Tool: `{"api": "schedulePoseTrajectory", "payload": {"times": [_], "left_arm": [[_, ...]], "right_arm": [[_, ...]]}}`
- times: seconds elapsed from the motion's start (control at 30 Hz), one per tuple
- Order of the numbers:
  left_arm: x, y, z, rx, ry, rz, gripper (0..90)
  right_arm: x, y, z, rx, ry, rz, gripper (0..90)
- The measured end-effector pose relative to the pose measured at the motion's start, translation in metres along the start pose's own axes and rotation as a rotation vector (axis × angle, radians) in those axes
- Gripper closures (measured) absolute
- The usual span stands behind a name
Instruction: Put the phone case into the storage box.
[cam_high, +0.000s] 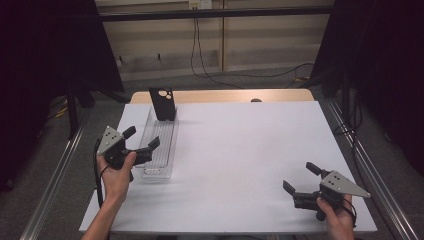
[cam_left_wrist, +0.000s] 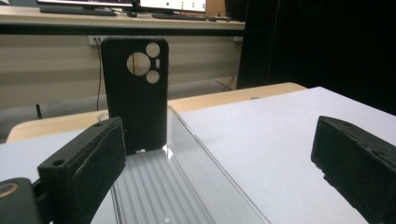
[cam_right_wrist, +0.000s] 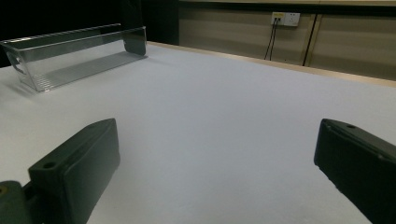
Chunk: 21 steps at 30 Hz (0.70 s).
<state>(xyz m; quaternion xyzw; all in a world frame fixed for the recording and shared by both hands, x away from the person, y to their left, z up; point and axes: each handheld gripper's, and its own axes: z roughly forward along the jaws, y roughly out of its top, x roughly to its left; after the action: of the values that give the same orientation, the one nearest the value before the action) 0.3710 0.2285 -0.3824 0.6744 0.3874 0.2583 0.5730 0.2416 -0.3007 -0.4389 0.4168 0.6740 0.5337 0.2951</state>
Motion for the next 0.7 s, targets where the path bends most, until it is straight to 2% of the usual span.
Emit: {"api": "schedulePoseTrajectory", "payload": {"times": [0.27,0.4,0.47,0.53,0.6,0.7], "left_arm": [[-0.013,-0.017,-0.015,0.024,0.012,0.018,3.2],[-0.016,-0.026,-0.021,0.036,0.010,-0.011,3.1],[-0.018,-0.030,-0.025,0.045,0.012,0.012,3.1],[-0.019,-0.034,-0.030,0.050,-0.003,-0.002,3.2],[-0.022,-0.038,-0.036,0.047,0.009,0.005,3.1],[-0.024,-0.042,-0.045,0.052,-0.004,-0.008,3.1]], "right_arm": [[0.000,0.000,0.000,-0.004,-0.003,0.003,0.0],[0.000,0.000,0.000,-0.001,-0.005,0.002,0.0],[0.000,0.000,0.000,-0.004,-0.007,0.003,0.0],[0.000,0.000,-0.001,-0.005,-0.005,-0.001,0.0],[0.000,0.000,-0.001,-0.006,-0.007,-0.001,0.0],[0.000,0.000,-0.001,-0.007,-0.006,0.000,0.0]]}}
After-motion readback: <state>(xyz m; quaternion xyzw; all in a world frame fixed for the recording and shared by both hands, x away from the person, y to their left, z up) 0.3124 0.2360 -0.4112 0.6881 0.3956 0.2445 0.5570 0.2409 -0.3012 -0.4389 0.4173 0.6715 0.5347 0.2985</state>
